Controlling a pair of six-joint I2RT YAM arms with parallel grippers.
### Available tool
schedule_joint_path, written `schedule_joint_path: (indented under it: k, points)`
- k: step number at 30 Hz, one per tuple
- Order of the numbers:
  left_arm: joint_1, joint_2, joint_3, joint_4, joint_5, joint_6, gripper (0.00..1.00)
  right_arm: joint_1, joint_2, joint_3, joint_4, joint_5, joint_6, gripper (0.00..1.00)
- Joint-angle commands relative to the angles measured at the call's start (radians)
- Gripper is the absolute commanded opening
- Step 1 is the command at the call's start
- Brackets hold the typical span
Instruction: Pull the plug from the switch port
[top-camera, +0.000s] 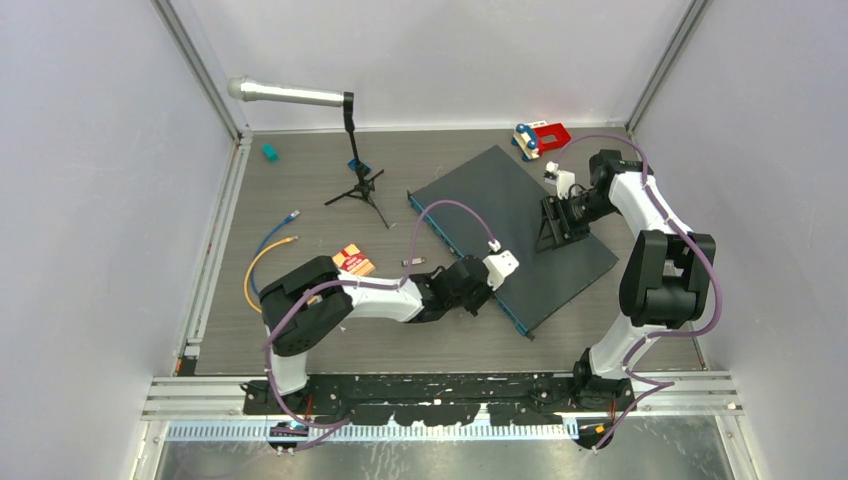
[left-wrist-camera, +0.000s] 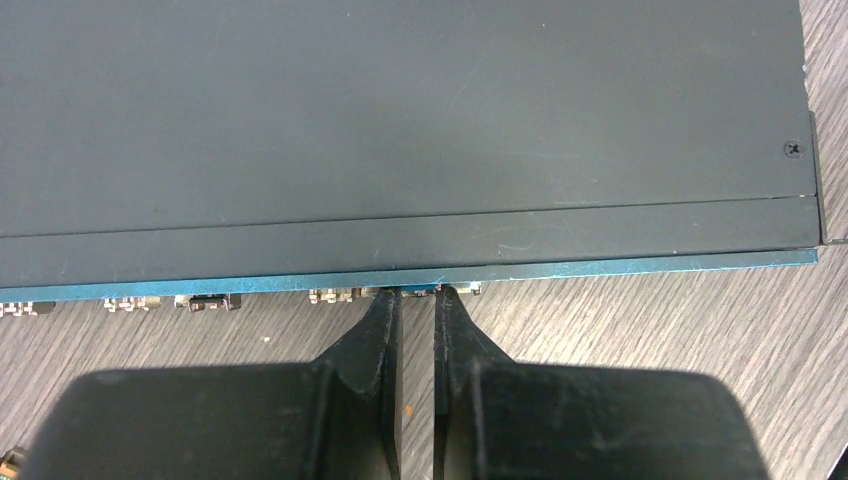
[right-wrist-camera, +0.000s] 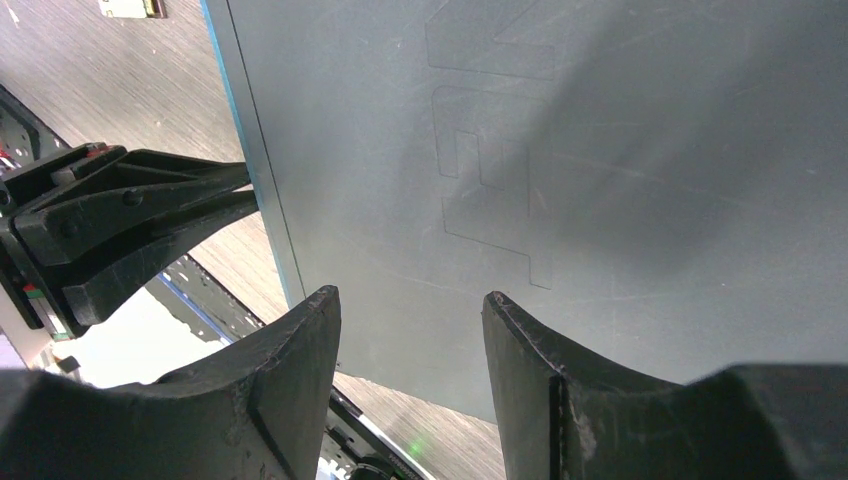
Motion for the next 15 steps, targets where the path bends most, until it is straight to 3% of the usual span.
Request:
schedule_joint_path:
  k: [1, 7, 15]
  points:
    - [-0.007, 0.021, 0.085, -0.108, -0.033, -0.029, 0.00, 0.005, 0.003, 0.030, -0.013, -0.018, -0.013, 0.59]
    - [-0.006, 0.019, 0.097, -0.219, -0.061, 0.017, 0.00, 0.005, 0.003, 0.032, -0.015, -0.018, -0.018, 0.59]
    - [-0.023, -0.011, 0.010, -0.169, -0.102, 0.064, 0.00, 0.005, 0.006, 0.033, -0.019, -0.020, -0.020, 0.59]
